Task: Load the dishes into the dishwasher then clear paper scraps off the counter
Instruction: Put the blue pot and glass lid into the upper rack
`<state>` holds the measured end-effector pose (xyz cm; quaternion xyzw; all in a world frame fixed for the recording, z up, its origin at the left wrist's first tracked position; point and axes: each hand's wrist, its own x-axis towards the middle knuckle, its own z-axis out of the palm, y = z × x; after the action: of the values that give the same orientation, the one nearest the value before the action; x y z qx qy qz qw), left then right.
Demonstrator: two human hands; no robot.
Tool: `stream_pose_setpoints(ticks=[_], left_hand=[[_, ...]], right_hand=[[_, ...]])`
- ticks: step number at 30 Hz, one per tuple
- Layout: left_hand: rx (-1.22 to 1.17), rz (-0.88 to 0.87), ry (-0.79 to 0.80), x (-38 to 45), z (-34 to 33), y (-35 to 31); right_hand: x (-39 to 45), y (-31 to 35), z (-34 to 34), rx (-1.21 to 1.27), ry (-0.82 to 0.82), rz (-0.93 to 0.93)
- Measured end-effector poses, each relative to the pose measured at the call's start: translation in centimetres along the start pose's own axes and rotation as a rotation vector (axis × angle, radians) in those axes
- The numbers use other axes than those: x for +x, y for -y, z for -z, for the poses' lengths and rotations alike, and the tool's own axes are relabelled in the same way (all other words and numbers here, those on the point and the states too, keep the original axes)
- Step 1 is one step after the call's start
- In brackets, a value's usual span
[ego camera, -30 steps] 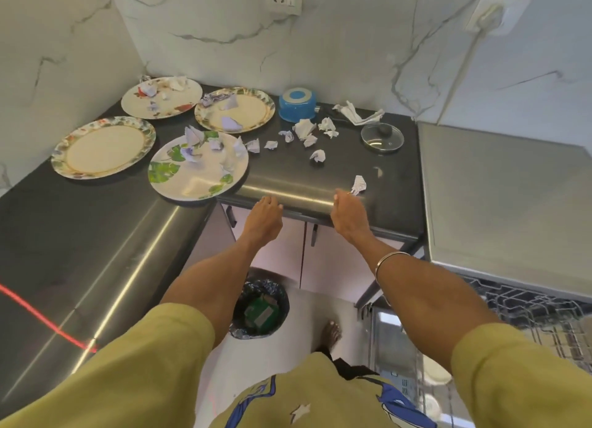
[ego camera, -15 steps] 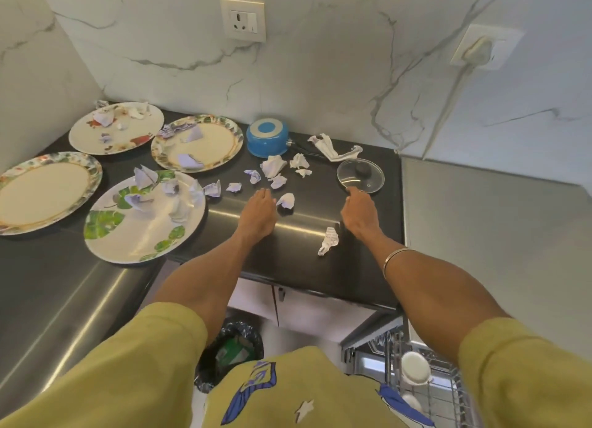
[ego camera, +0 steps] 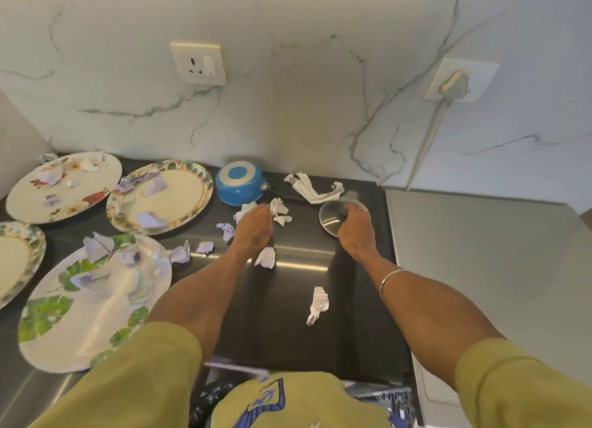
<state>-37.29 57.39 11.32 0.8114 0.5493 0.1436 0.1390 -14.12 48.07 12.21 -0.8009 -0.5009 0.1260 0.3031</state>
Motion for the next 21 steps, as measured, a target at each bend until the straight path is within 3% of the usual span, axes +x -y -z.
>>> stream_pose_setpoints(ticks=[15, 21], left_hand=[[0.132, -0.155, 0.024, 11.0, -2.9, 0.5], [0.365, -0.196, 0.214, 14.3, -4.9, 1.7]], right_hand=[[7.0, -2.3, -4.2, -0.260, 0.109, -0.124], [7.3, -3.6, -4.3, -0.091, 0.122, -0.161]])
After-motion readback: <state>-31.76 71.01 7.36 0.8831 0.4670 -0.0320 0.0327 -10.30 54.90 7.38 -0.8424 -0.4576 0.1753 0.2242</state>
